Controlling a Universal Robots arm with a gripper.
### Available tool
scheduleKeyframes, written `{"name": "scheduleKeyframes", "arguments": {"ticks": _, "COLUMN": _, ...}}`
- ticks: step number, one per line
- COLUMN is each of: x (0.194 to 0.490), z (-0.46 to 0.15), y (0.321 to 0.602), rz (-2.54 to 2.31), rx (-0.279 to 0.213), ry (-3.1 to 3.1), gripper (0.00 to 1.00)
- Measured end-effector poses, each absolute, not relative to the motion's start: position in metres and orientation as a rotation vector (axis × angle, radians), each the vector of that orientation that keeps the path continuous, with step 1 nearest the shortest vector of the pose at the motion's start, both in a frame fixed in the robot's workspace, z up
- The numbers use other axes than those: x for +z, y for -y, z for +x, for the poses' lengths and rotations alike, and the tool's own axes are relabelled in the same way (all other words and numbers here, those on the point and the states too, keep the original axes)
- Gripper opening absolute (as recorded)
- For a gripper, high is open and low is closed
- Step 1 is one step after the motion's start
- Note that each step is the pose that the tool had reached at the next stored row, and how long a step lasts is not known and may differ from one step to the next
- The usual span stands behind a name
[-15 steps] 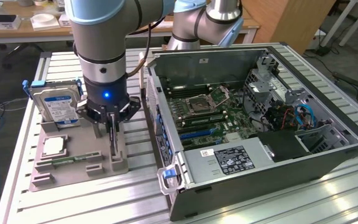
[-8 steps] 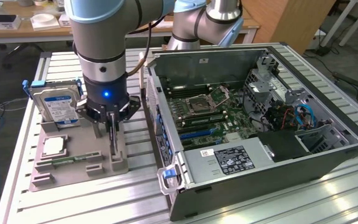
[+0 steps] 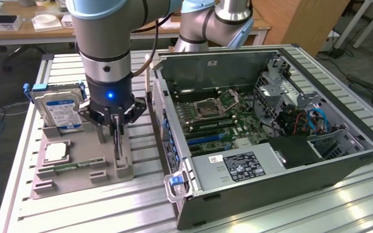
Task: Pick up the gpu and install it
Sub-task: 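Pick up the gpu and move the gpu toward the slot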
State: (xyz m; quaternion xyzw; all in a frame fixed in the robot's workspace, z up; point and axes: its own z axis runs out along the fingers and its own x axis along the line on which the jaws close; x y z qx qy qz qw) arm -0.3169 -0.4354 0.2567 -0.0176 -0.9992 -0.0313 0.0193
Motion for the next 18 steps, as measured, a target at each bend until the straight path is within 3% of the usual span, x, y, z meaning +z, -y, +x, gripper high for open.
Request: {"name": "scheduleKeyframes", "arguments": {"ticks": 18, "x": 0.273, "z": -0.317, "y": 0.435, "rz": -0.054, "rx": -0.114, "ry": 3.100, "gripper": 0.27}}
